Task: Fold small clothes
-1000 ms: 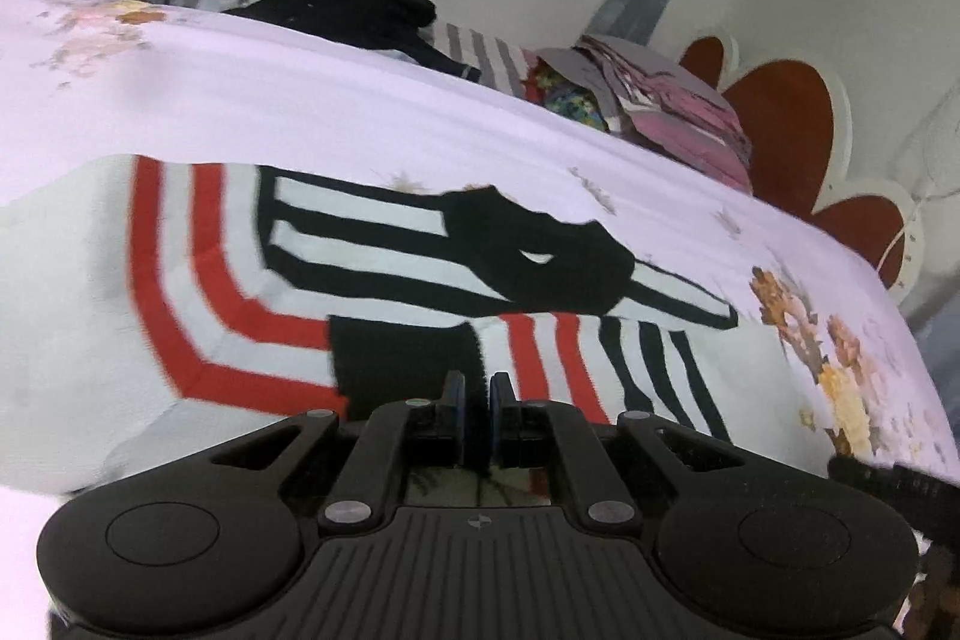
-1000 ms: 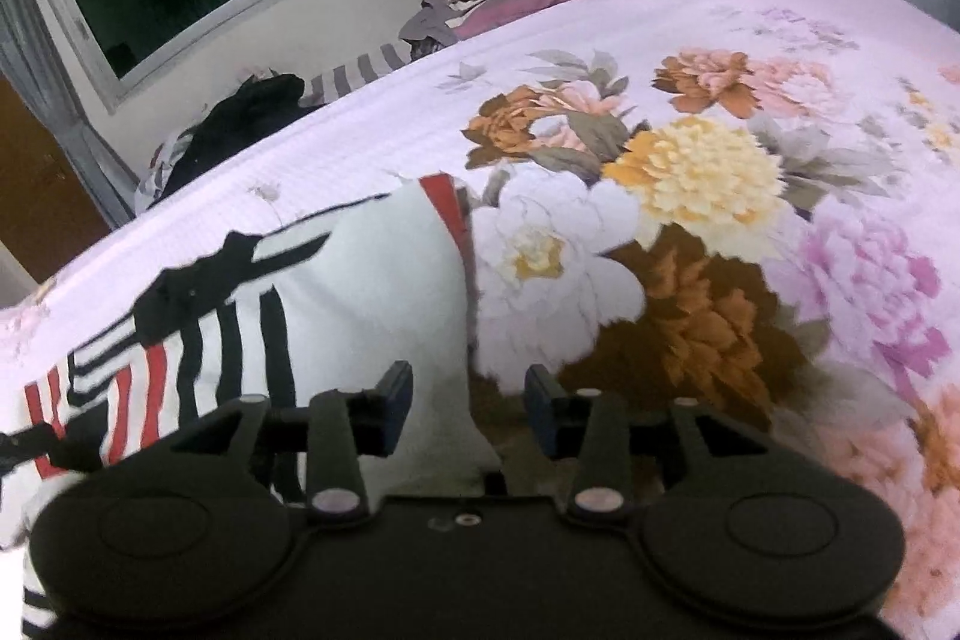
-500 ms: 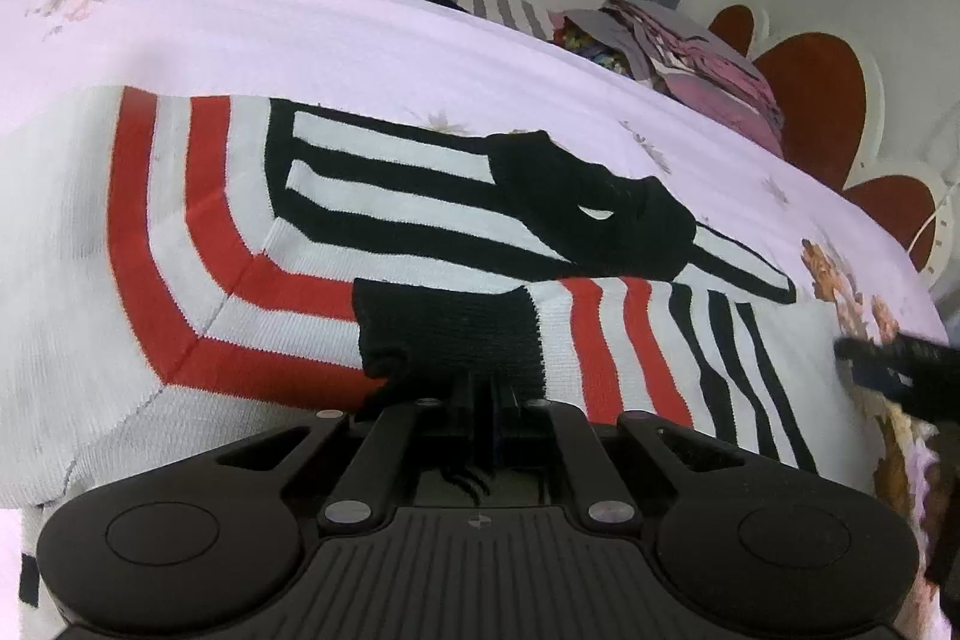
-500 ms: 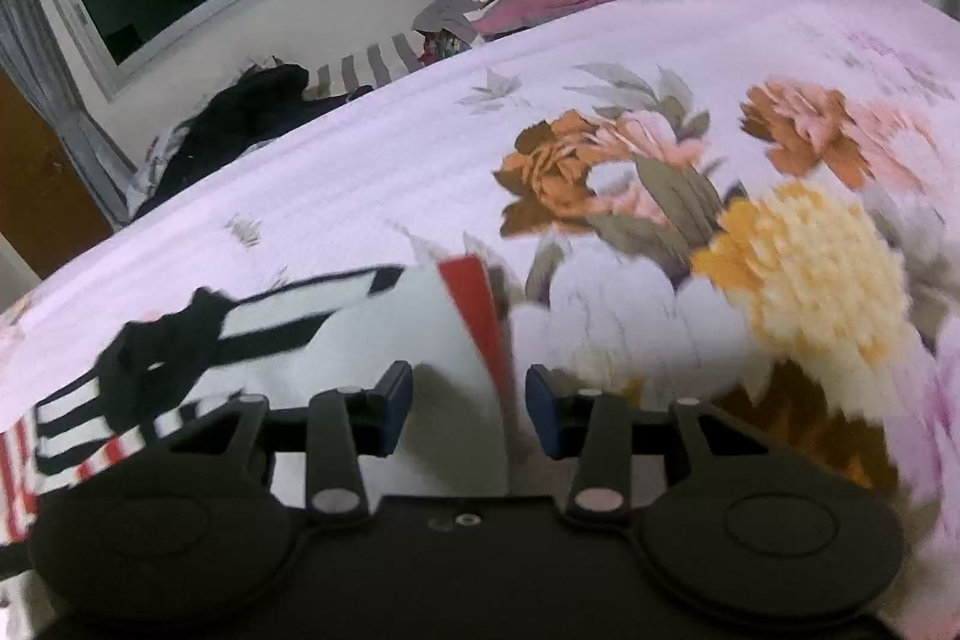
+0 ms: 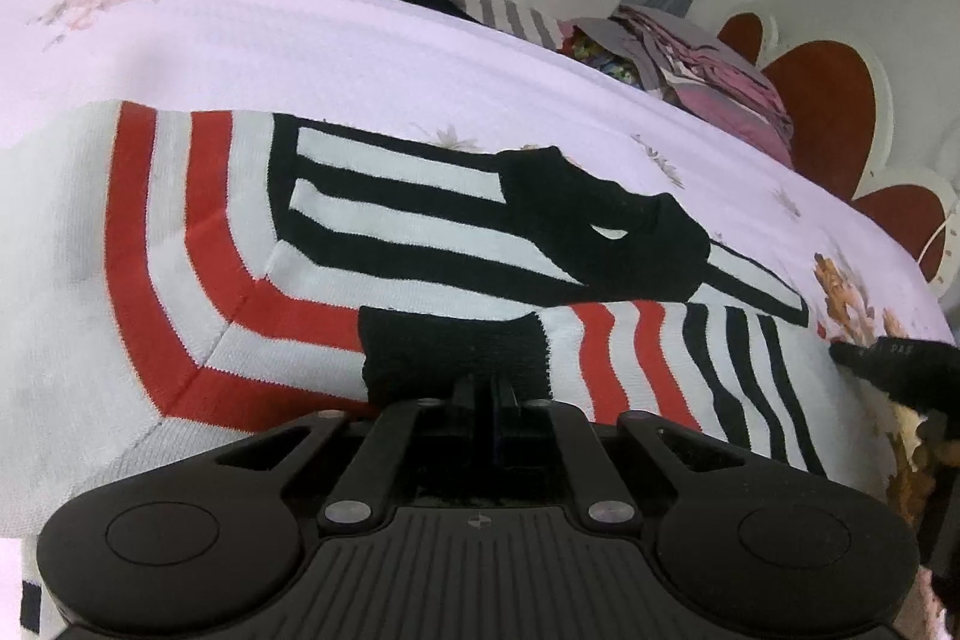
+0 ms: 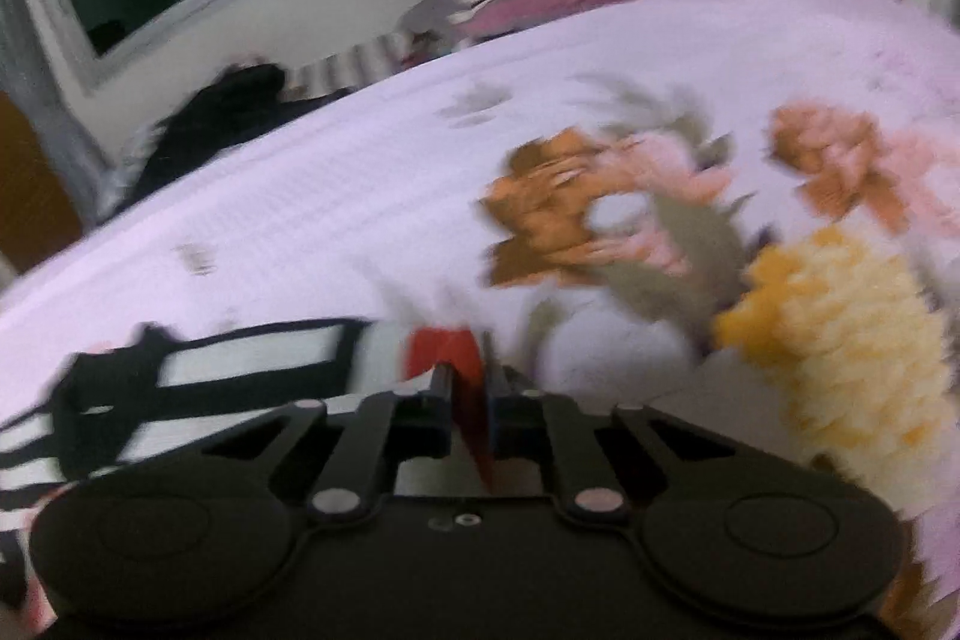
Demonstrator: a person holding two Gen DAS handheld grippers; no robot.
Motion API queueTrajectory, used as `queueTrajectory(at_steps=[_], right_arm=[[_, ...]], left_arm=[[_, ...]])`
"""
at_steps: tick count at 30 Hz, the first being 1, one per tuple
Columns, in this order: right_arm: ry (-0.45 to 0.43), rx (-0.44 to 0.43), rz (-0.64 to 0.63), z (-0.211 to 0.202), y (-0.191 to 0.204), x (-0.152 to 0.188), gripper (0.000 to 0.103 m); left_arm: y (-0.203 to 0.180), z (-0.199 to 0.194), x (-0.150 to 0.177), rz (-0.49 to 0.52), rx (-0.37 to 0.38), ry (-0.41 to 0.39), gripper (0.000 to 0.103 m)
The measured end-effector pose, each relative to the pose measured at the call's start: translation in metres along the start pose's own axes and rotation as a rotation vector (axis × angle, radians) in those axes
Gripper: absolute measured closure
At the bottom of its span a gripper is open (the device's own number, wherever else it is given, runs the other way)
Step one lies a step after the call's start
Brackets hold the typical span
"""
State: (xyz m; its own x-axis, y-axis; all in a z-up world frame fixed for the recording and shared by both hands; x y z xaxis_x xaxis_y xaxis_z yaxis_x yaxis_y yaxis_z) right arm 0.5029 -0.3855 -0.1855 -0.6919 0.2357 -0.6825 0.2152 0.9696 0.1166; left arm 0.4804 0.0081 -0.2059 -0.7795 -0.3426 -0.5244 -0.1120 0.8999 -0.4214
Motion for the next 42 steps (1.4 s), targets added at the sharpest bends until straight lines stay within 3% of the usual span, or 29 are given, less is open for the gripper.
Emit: queueTrajectory(at_steps=[2,6,11,16,18,21,23,26,29,35,40,42], right_arm=[[0.002,0.007,-0.032,-0.002,0.004,-0.002,0.093],[-0.030,-0.005,-0.019,-0.019,0.007,-0.006,0.079],[-0.063,-0.078,-0.060,-0.040,0.033,-0.004,0.080],[-0.019,-0.129,-0.154,-0.036,0.066,0.011,0.081],[0.000,-0.116,-0.183,-0.029,0.072,0.019,0.082],[0.009,-0.067,-0.208,-0.020,0.068,0.024,0.093],[0.019,-0.061,-0.203,-0.022,0.070,0.021,0.093],[0.004,-0.080,-0.209,-0.036,0.079,0.022,0.079],[-0.004,-0.125,-0.213,-0.052,0.087,0.033,0.079],[0.037,-0.106,-0.275,-0.053,0.097,0.061,0.082],[0.026,-0.154,-0.246,-0.070,0.106,0.063,0.077],[0.062,-0.149,-0.269,-0.063,0.112,0.072,0.075]], left_arm=[[-0.001,-0.002,-0.001,-0.006,-0.008,0.004,0.098],[-0.005,-0.007,-0.004,-0.024,-0.006,-0.003,0.098],[-0.010,-0.002,-0.006,-0.022,-0.007,-0.008,0.098],[-0.007,0.004,-0.004,0.004,-0.030,-0.008,0.098],[-0.004,0.004,-0.004,0.001,-0.028,-0.007,0.098],[-0.001,0.004,-0.005,-0.011,-0.022,-0.001,0.098],[-0.001,0.003,-0.005,-0.012,-0.025,0.003,0.098],[-0.004,0.001,-0.007,-0.025,-0.043,0.019,0.098],[-0.005,0.000,-0.006,-0.013,-0.055,0.020,0.098],[-0.010,0.000,-0.004,0.017,-0.081,0.011,0.098],[-0.015,-0.005,-0.001,0.044,-0.116,0.012,0.098],[-0.016,-0.009,0.000,0.053,-0.130,0.014,0.098]])
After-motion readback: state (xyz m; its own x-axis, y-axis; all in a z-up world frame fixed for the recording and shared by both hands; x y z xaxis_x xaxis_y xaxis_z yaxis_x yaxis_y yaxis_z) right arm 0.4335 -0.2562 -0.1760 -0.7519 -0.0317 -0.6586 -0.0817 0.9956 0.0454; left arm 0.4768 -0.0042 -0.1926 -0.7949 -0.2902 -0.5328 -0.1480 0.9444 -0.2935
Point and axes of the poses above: each gripper's, at about its wrist camera, not at the fingertips, and z roughly the way its jaws point, y to its left, x to its underside, the point moved 2 cm from there along z, roughly the way its jaws point, and after that the axes turned 9 degrees about -z, right-handed, at the moved point
